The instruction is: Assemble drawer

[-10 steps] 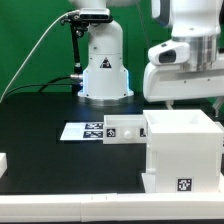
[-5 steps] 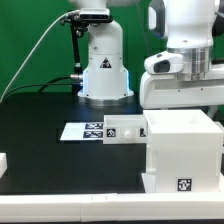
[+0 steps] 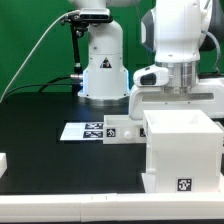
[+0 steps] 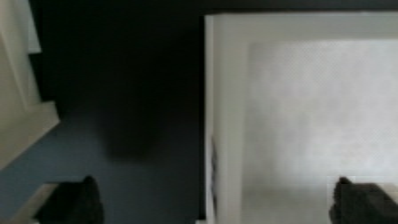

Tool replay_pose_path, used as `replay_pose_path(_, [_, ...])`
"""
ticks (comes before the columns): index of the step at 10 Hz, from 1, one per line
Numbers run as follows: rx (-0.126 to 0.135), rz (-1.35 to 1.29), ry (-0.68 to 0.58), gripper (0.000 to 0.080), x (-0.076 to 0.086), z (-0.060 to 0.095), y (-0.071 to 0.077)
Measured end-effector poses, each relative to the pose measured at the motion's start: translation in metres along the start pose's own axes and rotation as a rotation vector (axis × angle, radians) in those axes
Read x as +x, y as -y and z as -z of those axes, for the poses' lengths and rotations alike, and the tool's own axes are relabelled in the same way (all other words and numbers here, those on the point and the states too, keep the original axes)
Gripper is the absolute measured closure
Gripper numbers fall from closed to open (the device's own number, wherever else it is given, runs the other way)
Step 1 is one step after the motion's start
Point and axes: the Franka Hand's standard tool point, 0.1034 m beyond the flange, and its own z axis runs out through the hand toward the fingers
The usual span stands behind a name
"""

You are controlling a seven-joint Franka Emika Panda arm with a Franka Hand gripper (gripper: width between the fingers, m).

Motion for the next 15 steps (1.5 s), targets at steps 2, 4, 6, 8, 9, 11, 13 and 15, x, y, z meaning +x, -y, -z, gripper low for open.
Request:
replay_pose_path(2, [0.0, 0.0, 0.0, 0.0418, 0.0, 0.0, 0.0])
replay_pose_path(4, [0.0, 0.0, 0.0, 0.0554, 0.0, 0.0, 0.0])
replay_pose_path(6, [0.001, -0.001, -0.001, 0.0763, 0.001, 0.001, 0.0])
replay_pose_path(8, [0.031, -0.02, -0.003, 0.0763, 0.011, 0.039, -0.015])
replay_pose_path(9, [0.048, -0.038, -0.016, 0.0763, 0.015, 0.059, -0.027])
replay_pose_path(11, [0.081, -0.109, -0.001, 0.0763, 0.017, 0.101, -0.052])
replay_pose_path(13, [0.075, -0.114, 0.005, 0.0763, 0.017, 0.1, -0.056])
replay_pose_path(15, [0.075, -0.114, 0.006, 0.0761, 0.017, 0.1, -0.056])
